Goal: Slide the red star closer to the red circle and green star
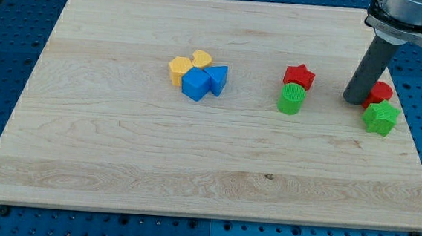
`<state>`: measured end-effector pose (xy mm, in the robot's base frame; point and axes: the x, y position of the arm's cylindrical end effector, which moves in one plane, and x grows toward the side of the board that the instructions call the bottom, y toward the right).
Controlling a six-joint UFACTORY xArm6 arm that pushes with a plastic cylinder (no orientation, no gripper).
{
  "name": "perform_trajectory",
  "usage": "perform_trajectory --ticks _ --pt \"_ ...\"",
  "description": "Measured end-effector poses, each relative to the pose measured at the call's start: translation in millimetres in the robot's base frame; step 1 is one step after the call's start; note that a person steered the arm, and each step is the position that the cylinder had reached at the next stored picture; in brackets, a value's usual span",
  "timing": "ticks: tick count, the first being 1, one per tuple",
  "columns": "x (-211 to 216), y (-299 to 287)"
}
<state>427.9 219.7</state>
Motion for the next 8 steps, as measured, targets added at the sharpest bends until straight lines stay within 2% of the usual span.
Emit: perform_trajectory --ticks 2,3,4,5,6,7,8 --pt "8 -45" --pt "4 -90" --pt "-23 -115" --pt "-24 -124" --pt "-28 -163" --pt "-50 -166" --pt "-52 -128"
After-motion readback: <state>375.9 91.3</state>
